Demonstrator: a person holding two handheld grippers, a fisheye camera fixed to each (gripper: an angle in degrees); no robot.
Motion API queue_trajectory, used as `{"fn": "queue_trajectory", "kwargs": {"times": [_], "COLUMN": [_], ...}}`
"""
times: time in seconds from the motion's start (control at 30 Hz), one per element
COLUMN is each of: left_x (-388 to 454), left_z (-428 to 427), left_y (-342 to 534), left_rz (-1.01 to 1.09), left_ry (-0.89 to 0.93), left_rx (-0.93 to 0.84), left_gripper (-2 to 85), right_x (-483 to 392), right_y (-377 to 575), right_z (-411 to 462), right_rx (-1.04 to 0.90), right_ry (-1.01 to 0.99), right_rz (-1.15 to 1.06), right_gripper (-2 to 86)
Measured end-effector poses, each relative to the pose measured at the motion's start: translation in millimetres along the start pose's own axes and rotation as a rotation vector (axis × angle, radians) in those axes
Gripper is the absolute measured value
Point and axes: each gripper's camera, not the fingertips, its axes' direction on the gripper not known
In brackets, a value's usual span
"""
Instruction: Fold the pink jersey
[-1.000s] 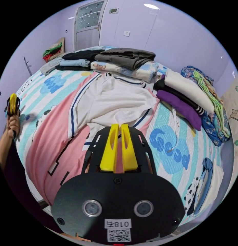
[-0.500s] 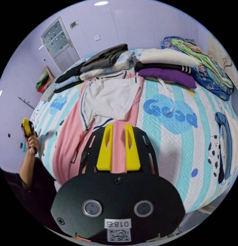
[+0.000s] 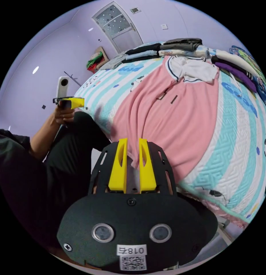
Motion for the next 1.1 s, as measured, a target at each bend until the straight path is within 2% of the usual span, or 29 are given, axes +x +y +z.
{"fn": "queue_trajectory", "kwargs": {"times": [0.23, 0.47, 0.67, 0.87, 0.97, 1.1], "left_x": [37.5, 48.3, 58.8, 66.9, 73.5, 82.5], "left_z": [40.6, 68.9, 68.6, 66.6, 62.5, 56.1], "left_y": [6.8, 2.5, -21.0, -37.4, -43.2, -48.5], "left_rz": [-0.154, -0.218, -0.221, -0.239, -0.24, -0.244], "left_ry": [-0.197, -0.335, -0.325, -0.298, -0.29, -0.278], "left_rx": [-0.137, -0.148, -0.163, -0.186, -0.192, -0.192], "left_gripper": [5.9, 6.8, 6.7, 6.6, 6.4, 6.3], "right_x": [32.2, 58.0, 75.6, 82.3, 73.5, 61.7], "right_y": [40.8, 29.7, 4.2, -12.9, -21.3, -28.2], "right_z": [2.1, 30.1, 64.4, 79.5, 92.8, 97.7], "right_rx": [-0.078, -0.134, -0.193, -0.203, -0.235, -0.261], "right_ry": [0.147, 0.134, 0.036, 0.015, 0.027, 0.129], "right_rz": [0.095, 0.144, 0.201, 0.273, 0.252, 0.22], "right_gripper": [8.6, 10.2, 11.4, 8.4, 7.6, 2.4]}}
